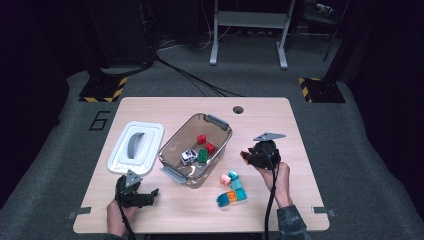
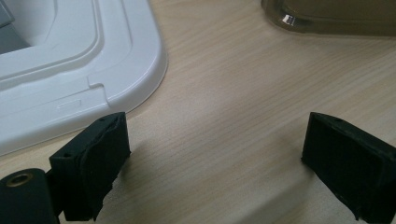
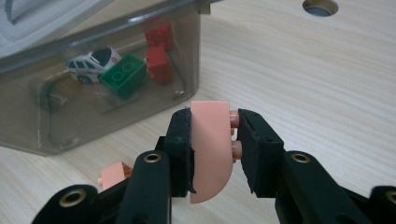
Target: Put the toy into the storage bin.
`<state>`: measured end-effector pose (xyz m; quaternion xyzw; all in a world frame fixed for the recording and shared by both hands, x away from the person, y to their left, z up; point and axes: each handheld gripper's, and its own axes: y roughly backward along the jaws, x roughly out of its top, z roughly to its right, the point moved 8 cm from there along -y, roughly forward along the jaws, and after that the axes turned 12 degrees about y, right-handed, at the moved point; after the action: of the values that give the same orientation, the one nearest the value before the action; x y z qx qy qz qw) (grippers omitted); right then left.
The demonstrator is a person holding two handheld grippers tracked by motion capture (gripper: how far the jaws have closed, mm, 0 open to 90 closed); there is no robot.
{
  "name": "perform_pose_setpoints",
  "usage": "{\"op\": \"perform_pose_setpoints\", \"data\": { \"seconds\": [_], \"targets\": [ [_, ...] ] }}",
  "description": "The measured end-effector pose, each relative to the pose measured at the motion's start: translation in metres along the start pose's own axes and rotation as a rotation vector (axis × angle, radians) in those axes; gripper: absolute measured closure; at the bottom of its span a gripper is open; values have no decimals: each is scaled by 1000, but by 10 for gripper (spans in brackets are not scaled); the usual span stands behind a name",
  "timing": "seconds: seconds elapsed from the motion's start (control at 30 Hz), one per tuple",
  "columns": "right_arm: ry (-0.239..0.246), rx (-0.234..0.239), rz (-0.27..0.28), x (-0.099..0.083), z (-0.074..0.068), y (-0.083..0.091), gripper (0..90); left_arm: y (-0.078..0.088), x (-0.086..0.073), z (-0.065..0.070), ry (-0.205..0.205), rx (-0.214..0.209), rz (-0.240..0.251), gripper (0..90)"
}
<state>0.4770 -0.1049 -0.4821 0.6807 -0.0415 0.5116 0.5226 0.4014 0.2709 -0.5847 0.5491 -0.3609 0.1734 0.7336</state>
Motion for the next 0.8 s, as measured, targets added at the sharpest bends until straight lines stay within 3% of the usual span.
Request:
{"op": "perform_pose_setpoints", "data": {
  "seconds": [0.8],
  "targets": [
    [42,-22,67,57,3,8,663,0,0,0,1,1,2,73]
  ]
}}
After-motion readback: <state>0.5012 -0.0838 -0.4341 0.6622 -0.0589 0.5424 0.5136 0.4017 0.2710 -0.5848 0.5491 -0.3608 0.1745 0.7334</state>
